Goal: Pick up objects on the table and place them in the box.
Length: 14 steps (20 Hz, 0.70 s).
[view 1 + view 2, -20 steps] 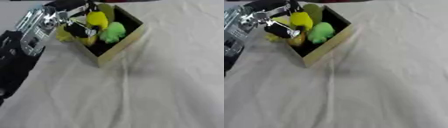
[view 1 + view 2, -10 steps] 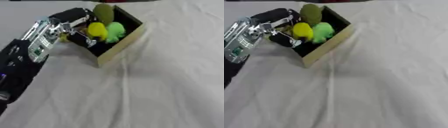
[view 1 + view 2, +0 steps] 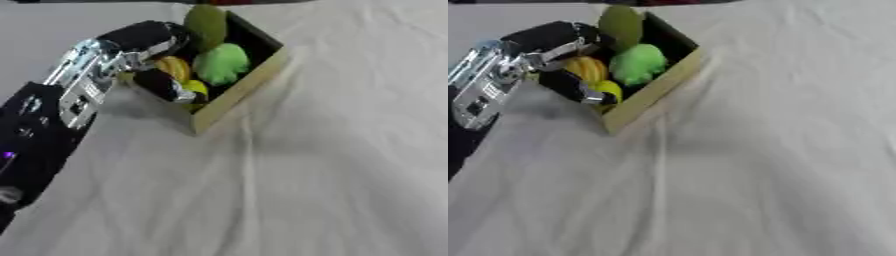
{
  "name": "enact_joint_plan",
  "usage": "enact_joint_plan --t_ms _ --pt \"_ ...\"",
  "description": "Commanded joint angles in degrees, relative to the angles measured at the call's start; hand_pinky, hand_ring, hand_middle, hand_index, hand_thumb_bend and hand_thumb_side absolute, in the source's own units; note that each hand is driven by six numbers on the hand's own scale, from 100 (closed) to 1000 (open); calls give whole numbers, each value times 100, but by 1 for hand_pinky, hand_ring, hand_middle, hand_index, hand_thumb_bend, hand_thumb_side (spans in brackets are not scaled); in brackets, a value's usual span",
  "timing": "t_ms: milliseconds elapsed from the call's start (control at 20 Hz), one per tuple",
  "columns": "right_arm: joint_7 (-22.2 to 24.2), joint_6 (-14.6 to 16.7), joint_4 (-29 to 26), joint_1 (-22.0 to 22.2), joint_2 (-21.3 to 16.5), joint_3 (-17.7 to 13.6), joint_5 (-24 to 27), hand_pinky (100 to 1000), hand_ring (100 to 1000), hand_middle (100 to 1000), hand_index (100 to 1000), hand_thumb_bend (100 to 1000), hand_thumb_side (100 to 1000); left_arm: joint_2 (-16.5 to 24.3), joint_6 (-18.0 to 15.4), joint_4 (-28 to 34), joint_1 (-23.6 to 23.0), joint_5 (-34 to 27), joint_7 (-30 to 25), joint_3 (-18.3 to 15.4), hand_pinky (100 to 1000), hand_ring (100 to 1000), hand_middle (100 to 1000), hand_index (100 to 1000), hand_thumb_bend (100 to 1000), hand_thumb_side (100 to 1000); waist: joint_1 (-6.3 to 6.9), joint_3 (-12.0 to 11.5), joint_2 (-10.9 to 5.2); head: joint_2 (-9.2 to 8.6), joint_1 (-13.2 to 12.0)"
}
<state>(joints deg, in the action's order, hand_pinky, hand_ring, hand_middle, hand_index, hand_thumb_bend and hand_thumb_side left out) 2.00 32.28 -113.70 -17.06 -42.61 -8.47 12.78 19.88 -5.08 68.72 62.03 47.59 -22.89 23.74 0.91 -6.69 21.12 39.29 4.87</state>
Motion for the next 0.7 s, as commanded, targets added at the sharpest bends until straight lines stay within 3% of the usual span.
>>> enact_joint_plan --t_ms 50,500,700 --pt "-1 -6 -89 -13 -118 -69 -25 922 923 658 785 100 510 253 50 268 117 83 100 -249 895 869 853 939 658 645 -3 6 -133 -7 24" --pt "-39 11 -89 14 -145 -95 -30 921 922 660 786 100 506 670 403 905 250 -295 134 -802 864 843 826 916 497 603 8 -13 -148 4 59" --pt "-58 26 -89 30 -163 -108 -44 921 922 661 786 100 503 850 571 826 248 -256 55 -1015 867 846 829 917 499 551 3 -30 -152 10 82"
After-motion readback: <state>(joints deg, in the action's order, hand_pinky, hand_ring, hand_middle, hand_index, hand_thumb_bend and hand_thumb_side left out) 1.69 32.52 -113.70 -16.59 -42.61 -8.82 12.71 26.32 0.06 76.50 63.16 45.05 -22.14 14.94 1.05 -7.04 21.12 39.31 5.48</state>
